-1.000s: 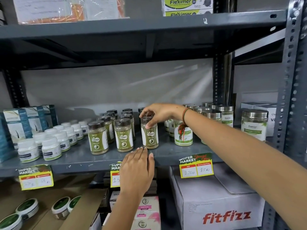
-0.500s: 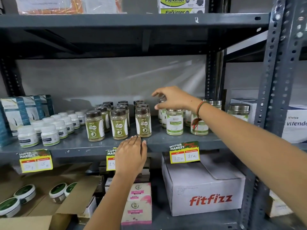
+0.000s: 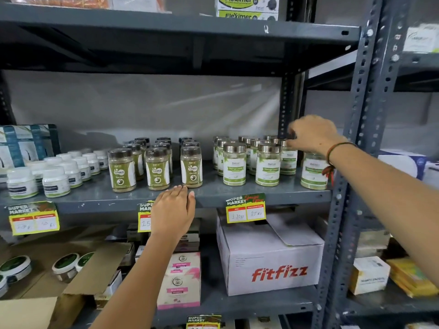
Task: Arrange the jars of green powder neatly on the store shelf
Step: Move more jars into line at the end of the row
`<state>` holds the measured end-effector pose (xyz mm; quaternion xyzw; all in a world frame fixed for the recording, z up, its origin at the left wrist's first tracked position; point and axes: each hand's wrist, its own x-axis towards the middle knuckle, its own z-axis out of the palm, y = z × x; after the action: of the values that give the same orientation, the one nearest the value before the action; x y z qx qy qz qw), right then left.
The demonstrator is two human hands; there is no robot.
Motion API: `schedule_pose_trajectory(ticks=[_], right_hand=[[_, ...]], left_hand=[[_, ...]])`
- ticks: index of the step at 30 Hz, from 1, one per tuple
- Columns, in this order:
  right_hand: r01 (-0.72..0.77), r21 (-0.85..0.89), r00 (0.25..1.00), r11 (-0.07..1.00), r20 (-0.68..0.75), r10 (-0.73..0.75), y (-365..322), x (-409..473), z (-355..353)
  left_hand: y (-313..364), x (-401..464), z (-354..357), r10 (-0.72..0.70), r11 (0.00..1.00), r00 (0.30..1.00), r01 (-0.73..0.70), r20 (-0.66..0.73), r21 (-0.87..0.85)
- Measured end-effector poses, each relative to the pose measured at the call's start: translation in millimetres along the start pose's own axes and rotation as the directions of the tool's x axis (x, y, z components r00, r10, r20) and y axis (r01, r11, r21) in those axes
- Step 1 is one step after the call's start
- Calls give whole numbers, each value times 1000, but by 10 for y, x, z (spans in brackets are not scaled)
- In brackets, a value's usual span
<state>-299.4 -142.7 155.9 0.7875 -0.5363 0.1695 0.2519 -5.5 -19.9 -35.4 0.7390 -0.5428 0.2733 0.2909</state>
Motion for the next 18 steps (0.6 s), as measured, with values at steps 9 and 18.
schedule_pose_trajectory(ticks=[9, 18], right_hand=[[-146, -264, 955, 953, 214, 206, 206, -24, 59], [-114, -194, 959, 974, 234, 159, 209, 42, 164]], left_hand=[[-4, -3, 14, 5, 1000, 1000, -4, -10, 10], [-2, -16, 9, 4, 1000, 999, -3, -37, 26]])
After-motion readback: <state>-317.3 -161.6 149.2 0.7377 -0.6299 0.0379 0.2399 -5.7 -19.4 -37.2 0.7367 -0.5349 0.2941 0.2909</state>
